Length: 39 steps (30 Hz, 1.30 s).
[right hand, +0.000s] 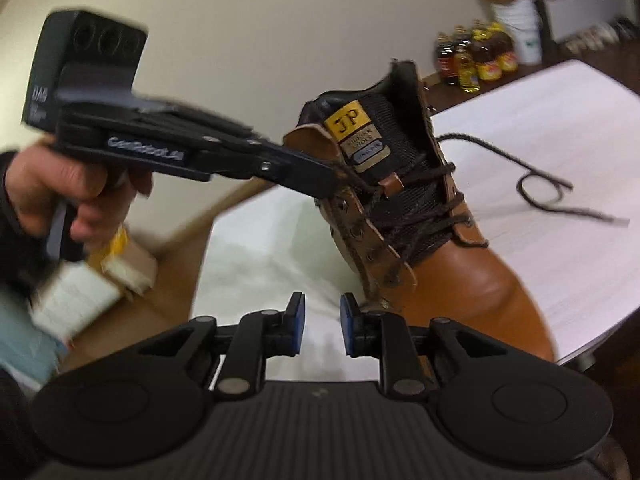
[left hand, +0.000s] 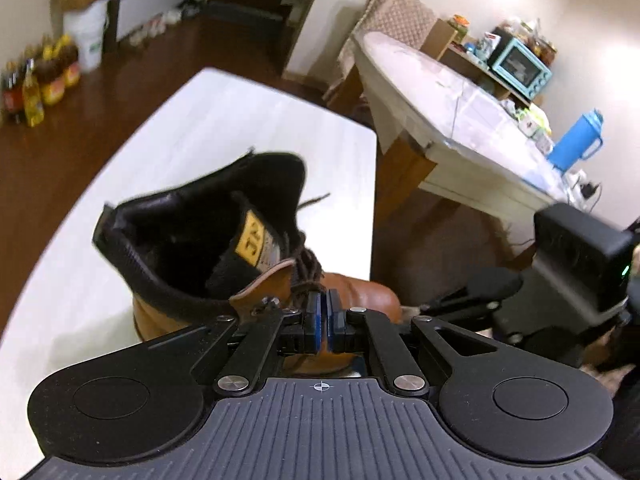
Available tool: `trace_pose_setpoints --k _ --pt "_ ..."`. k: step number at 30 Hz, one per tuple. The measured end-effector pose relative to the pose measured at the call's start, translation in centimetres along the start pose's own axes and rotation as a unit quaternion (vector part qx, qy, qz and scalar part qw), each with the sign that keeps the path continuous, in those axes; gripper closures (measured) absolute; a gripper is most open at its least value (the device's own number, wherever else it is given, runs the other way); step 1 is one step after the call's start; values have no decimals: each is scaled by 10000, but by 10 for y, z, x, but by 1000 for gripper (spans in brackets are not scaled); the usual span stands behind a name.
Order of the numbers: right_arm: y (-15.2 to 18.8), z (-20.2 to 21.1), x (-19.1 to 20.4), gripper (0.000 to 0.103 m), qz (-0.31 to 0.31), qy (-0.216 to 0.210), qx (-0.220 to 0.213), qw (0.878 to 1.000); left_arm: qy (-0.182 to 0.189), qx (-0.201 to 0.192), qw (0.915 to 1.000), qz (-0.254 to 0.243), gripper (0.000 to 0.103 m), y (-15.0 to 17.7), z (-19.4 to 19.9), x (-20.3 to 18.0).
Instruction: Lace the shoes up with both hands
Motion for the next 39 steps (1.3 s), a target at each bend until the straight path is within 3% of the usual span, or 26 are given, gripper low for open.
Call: trace_pose_setpoints --k 4,6,12,14,15,17,19,21,23,24,26,30,33,39 --pt "-8 5 -8 81 50 435 -294 9986 88 79 9998 177 101 -3 -1 8" --pt "-15 8 -4 81 404 614 -404 9965 112 94 9997 204 101 -4 -1 8" --pt "-23 -4 5 81 1088 748 -413 9904 284 110 9991 288 101 -9 -1 6" --pt "-21 -11 3 91 1124 768 -305 9902 303 103 9991 293 101 -11 -4 5" --pt "-20 -14 1 99 989 658 -222 9927 292 103 9991 285 100 -12 -5 4" --pt "-17 -14 -6 100 304 166 -199 9992 285 62 9991 312 100 -14 -4 4" --pt "-17 2 -17 100 -610 -262 -358 9971 277 26 9991 318 95 -13 2 5" --pt "-15 22 -36 100 -1569 -593 -597 9840 229 -33 9993 290 93 -10 9 7" --pt "-12 41 -60 100 -2560 -871 -915 9584 170 -93 9996 206 93 -3 15 8" --pt "-9 44 -68 100 -2782 -886 -980 9514 139 -127 9997 124 93 2 17 8" --pt "-1 58 -95 100 -3477 -898 -1170 9259 48 -185 9998 -52 92 9 17 6" --pt "10 68 -127 100 -4093 -850 -1242 8999 -408 -233 9941 -982 92 29 -4 -12" --pt "12 69 -136 100 -4247 -950 -1145 8930 -656 -225 9844 -1615 91 37 -21 -29" --pt "14 64 -127 100 -4406 -1290 -853 8843 -735 -203 9672 -2424 88 40 -38 -54"
Point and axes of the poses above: each gripper's, at about its wrist camera, not at the fingertips, and z roughly against the way its jaws point, x to its left, y to its underside, the point moved 10 cm from there along -z, roughly the way its jaws point, and after that the axes turned 14 degrees about z, right-handed, at the moved point
